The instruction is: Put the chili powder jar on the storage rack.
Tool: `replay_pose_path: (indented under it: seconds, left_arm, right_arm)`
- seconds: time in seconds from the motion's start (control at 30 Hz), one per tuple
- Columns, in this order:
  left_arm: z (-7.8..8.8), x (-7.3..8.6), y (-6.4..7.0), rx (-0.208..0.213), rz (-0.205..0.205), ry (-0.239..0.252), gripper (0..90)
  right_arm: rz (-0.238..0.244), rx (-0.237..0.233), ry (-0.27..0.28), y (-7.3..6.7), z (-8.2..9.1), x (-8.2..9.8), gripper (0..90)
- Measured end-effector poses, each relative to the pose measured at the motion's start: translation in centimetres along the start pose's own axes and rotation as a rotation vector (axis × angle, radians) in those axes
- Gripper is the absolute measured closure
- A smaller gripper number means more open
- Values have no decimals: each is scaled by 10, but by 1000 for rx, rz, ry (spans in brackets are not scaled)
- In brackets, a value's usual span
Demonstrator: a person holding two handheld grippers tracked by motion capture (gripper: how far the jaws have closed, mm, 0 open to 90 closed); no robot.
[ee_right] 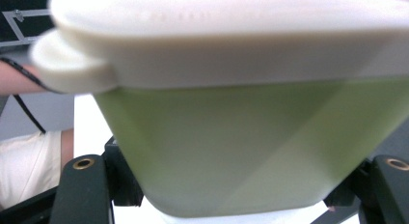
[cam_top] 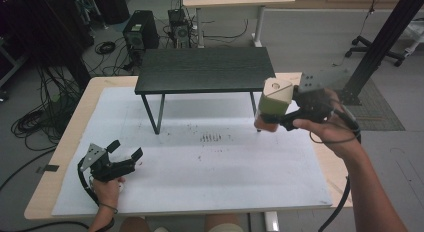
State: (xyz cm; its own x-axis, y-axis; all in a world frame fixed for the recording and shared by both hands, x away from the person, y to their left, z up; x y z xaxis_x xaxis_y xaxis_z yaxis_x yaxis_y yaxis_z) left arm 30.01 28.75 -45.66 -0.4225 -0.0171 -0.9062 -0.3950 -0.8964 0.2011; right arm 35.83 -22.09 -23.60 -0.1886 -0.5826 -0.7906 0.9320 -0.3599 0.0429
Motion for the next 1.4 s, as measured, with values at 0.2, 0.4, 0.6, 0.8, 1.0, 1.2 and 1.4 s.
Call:
replay_pose_path:
  seconds: [0.2,0.4,0.6,0.8,1.0,1.2,1.4]
  left_arm:
    - [1,0,-1,3,2,1,2]
    - [1,0,-1,5,7,4,2]
    - [1,0,-1,7,9,7,2]
    - [1,0,-1,10,9,7,2]
    - [1,0,-1,9,8,4,2]
    - [1,0,-1,9,9,5,2]
    - [1,0,-1,8,4,4,2]
  right_arm:
    - [20,15,8,14,7,-35,288]
    - [29,21,17,25,6,-60,288]
    - [13,38,41,43,-6,-88,289]
    - [5,32,37,58,-24,-104,290]
    - [-10,28,33,72,-42,-112,291]
    - [-33,40,23,86,-59,-113,292]
    - [-63,52,14,96,-72,-110,292]
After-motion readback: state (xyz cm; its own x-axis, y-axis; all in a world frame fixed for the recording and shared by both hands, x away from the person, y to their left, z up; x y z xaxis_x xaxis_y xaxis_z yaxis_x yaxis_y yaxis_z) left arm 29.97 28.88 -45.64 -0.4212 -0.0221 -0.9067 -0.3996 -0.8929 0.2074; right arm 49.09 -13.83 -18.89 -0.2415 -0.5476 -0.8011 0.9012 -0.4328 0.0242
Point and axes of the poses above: each handheld gripper's, and its own axes: z roughly backward along the jaws, x roughly out of its underside, y roughly to its right, the point moved 2 cm from there along -z, roughly forward along the jaws, and after that the axes turned 11 degrees about -y, right-handed, at the moved point
